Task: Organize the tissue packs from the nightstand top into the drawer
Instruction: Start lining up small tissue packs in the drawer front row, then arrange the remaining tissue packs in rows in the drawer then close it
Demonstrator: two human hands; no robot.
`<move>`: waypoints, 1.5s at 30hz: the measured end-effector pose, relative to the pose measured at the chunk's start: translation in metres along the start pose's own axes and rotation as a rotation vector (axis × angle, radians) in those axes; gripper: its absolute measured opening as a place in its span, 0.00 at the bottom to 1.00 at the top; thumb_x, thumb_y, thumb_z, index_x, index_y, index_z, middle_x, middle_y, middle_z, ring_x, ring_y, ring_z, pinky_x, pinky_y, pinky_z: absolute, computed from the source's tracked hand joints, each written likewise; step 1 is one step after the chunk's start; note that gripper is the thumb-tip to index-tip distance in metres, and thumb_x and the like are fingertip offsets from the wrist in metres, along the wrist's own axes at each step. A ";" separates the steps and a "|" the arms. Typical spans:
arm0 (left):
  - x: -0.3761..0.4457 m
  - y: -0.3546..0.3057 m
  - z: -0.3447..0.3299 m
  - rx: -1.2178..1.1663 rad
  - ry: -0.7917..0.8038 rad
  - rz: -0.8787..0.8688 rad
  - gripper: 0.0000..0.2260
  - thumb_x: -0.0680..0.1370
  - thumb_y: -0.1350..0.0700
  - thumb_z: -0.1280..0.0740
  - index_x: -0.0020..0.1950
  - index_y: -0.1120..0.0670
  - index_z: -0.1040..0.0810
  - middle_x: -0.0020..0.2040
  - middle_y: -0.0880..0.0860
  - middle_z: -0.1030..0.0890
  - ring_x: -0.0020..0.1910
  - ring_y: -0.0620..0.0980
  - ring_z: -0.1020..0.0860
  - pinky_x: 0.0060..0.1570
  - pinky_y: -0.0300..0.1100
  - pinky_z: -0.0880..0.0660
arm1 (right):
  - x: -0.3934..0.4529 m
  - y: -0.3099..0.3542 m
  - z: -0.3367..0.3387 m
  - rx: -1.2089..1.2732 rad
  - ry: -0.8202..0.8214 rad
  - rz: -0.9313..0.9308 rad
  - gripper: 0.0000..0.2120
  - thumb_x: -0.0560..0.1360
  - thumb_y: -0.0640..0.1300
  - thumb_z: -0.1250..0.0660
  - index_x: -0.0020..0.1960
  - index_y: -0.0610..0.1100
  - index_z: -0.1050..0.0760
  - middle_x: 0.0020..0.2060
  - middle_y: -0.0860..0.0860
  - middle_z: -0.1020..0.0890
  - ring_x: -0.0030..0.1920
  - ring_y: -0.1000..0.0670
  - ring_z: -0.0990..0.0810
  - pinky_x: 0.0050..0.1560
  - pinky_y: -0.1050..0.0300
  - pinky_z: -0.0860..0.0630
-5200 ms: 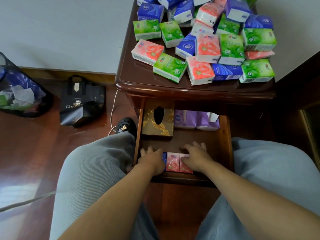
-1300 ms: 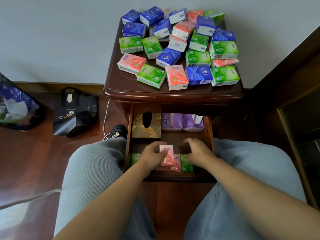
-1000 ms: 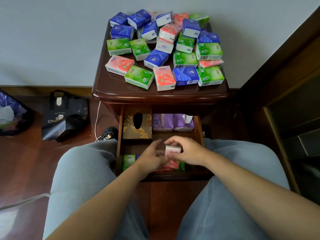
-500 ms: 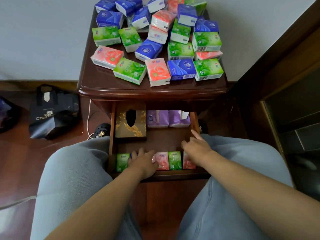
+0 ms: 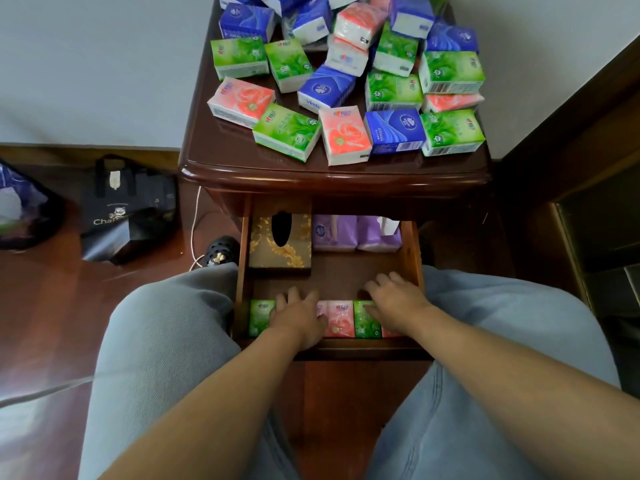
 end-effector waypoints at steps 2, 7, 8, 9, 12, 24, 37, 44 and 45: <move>-0.001 0.004 0.002 0.030 -0.021 0.052 0.26 0.84 0.44 0.41 0.81 0.44 0.42 0.82 0.59 0.47 0.79 0.68 0.48 0.77 0.59 0.42 | -0.001 0.005 -0.008 0.212 0.063 -0.003 0.27 0.84 0.60 0.41 0.80 0.53 0.38 0.75 0.47 0.33 0.74 0.42 0.35 0.72 0.43 0.30; -0.003 0.010 -0.003 0.037 0.052 0.108 0.25 0.85 0.43 0.46 0.82 0.40 0.45 0.83 0.58 0.49 0.80 0.72 0.51 0.77 0.62 0.41 | 0.004 0.015 -0.027 0.232 0.238 0.003 0.28 0.82 0.69 0.49 0.80 0.65 0.45 0.80 0.48 0.41 0.79 0.39 0.44 0.74 0.33 0.36; -0.003 0.010 -0.003 0.040 0.062 0.104 0.25 0.85 0.43 0.46 0.83 0.39 0.46 0.83 0.58 0.48 0.80 0.72 0.52 0.77 0.62 0.40 | 0.005 0.016 -0.028 0.221 0.246 0.000 0.29 0.81 0.70 0.48 0.80 0.65 0.46 0.81 0.48 0.42 0.80 0.39 0.45 0.74 0.31 0.37; -0.003 0.011 -0.002 0.042 0.067 0.101 0.25 0.85 0.42 0.46 0.83 0.39 0.46 0.83 0.58 0.48 0.80 0.72 0.53 0.77 0.63 0.40 | 0.006 0.017 -0.029 0.220 0.254 -0.008 0.30 0.80 0.71 0.48 0.80 0.66 0.47 0.81 0.48 0.43 0.80 0.38 0.46 0.74 0.30 0.38; -0.004 0.011 0.001 0.014 0.064 0.095 0.26 0.85 0.42 0.45 0.83 0.40 0.45 0.83 0.58 0.48 0.80 0.72 0.51 0.76 0.63 0.40 | 0.007 0.016 -0.027 0.236 0.257 -0.032 0.31 0.81 0.71 0.48 0.81 0.65 0.47 0.82 0.49 0.43 0.81 0.38 0.46 0.76 0.30 0.41; -0.055 0.028 0.100 -0.931 -0.728 -0.021 0.37 0.80 0.39 0.31 0.81 0.55 0.43 0.76 0.56 0.38 0.74 0.55 0.34 0.71 0.47 0.36 | -0.034 -0.029 0.067 1.397 -0.762 -0.321 0.36 0.79 0.54 0.28 0.78 0.40 0.40 0.71 0.42 0.29 0.51 0.62 0.22 0.44 0.81 0.30; -0.029 0.054 0.172 -1.295 -0.813 -0.039 0.51 0.68 0.37 0.20 0.82 0.48 0.46 0.77 0.51 0.32 0.76 0.54 0.31 0.76 0.58 0.33 | -0.030 -0.068 0.112 1.307 -1.060 -0.404 0.51 0.68 0.68 0.25 0.77 0.41 0.41 0.72 0.44 0.31 0.76 0.42 0.33 0.71 0.55 0.37; -0.025 0.059 0.166 -1.309 -0.872 -0.044 0.47 0.66 0.36 0.19 0.77 0.47 0.41 0.71 0.48 0.27 0.71 0.52 0.27 0.73 0.57 0.30 | -0.032 -0.065 0.108 1.264 -1.148 -0.386 0.48 0.71 0.66 0.25 0.79 0.45 0.42 0.75 0.45 0.31 0.76 0.43 0.32 0.78 0.40 0.34; -0.026 0.060 0.167 -1.307 -0.865 -0.032 0.48 0.65 0.35 0.19 0.76 0.46 0.41 0.71 0.48 0.27 0.71 0.53 0.27 0.73 0.58 0.29 | -0.032 -0.065 0.107 1.267 -1.140 -0.398 0.48 0.70 0.67 0.25 0.79 0.45 0.42 0.74 0.45 0.31 0.76 0.43 0.31 0.78 0.39 0.34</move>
Point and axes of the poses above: each hand's wrist, its own x-axis towards the middle knuckle, its own z-axis out of the back of the hand, y = z × x, the point moved 5 cm from there along x, towards the middle knuckle
